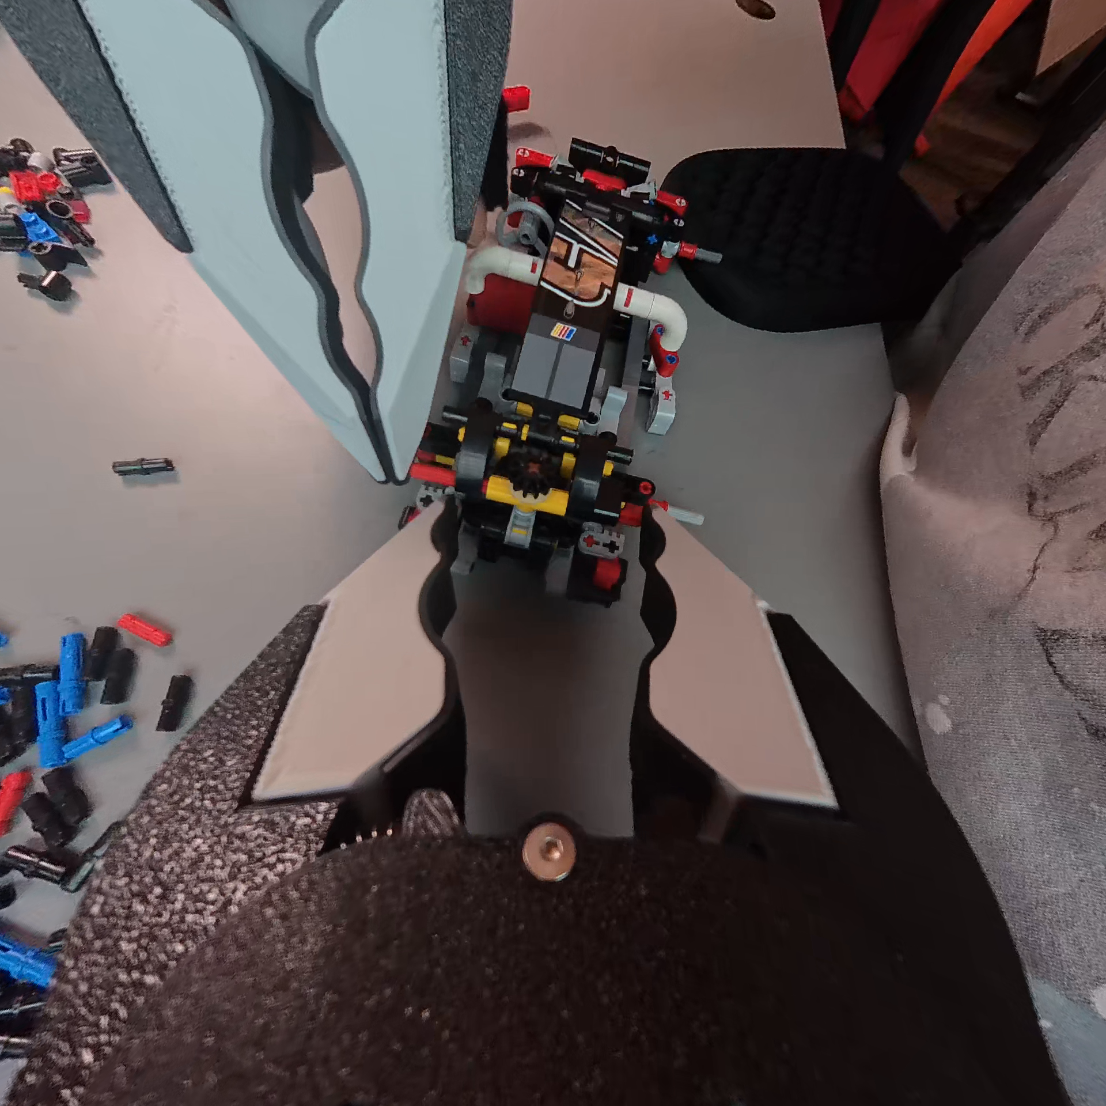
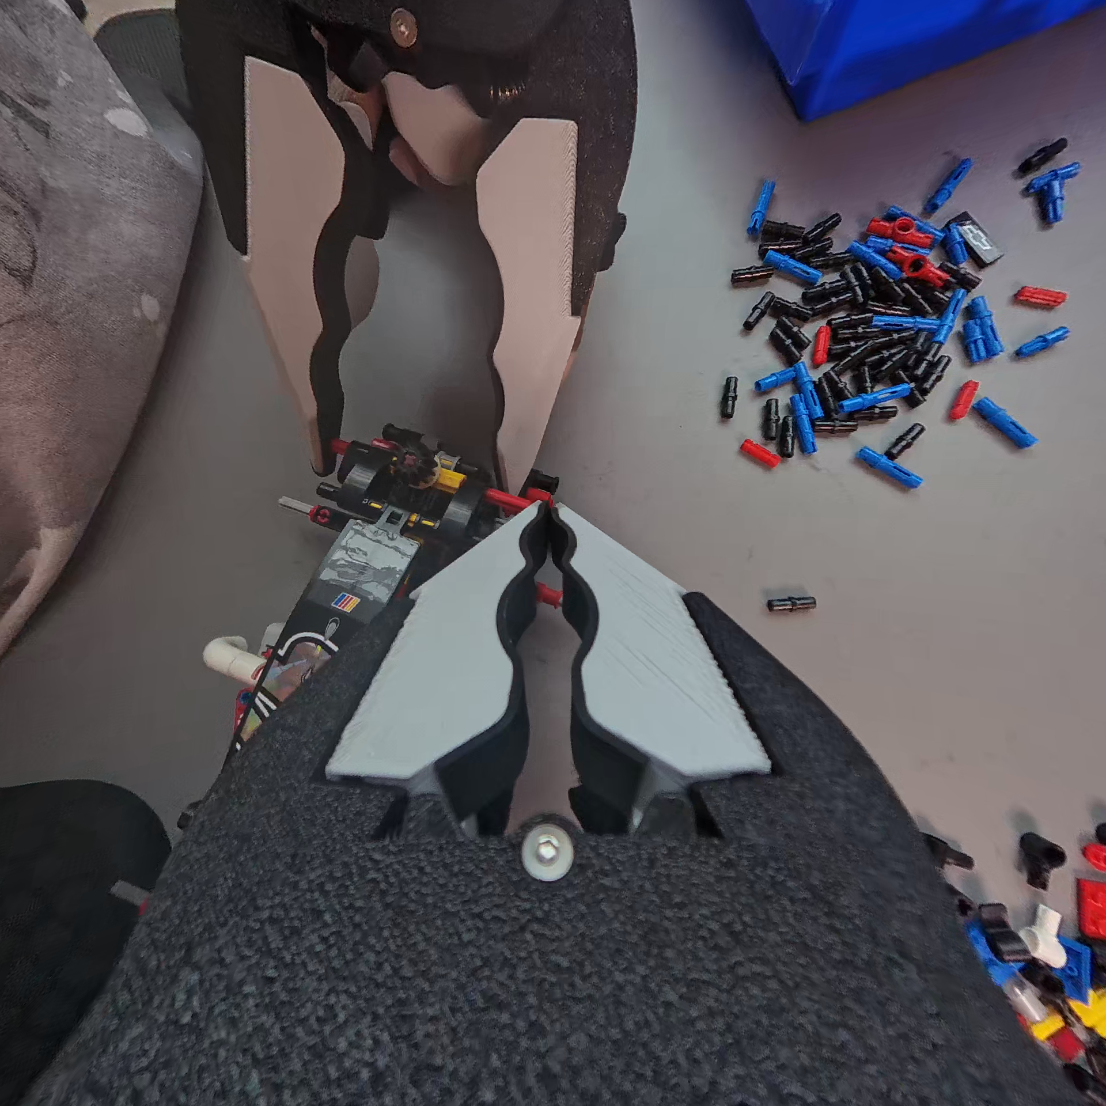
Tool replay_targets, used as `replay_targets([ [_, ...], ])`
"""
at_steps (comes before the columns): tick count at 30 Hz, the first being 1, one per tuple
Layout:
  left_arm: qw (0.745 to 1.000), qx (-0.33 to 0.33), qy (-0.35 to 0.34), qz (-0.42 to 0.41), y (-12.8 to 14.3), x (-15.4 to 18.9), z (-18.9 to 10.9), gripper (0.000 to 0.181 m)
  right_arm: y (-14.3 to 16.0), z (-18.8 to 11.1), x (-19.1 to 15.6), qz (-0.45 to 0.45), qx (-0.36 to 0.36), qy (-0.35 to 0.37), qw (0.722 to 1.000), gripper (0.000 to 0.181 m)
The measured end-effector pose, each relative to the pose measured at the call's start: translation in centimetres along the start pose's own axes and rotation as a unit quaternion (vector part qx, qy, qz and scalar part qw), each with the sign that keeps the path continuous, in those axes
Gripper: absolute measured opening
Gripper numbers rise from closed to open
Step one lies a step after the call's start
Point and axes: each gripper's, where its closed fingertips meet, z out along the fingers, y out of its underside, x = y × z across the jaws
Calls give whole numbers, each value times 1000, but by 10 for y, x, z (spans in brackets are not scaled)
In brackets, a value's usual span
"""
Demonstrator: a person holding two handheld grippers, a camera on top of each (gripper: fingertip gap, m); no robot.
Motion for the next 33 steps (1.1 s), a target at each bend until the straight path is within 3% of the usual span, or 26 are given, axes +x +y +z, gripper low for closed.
replay_targets([
  [1, 1000, -3, -1, 1, 1, 0, 1, 60, -1, 0, 0, -4, 0, 4, 1000, 0],
  [20, 1000, -10, 24, -10, 1, 6, 2, 57, -2, -1, -5, -61, -28, 55, 996, 0],
  [23, 1000, -10, 26, -12, 1, 8, 3, 58, -2, 1, -7, -45, -20, 46, 998, 0],
  [27, 1000, -6, 7, -21, 1, 0, -2, 57, -10, -13, 2, 45, 24, 43, 998, 0],
  [30, 1000, -11, 3, -11, 4, 2, -2, 63, -20, -27, -13, 54, 39, 11, 998, 16],
  [33, 1000, -17, -6, 2, 6, 2, 0, 69, -22, -23, -33, 65, 11, -30, 997, 31],
])
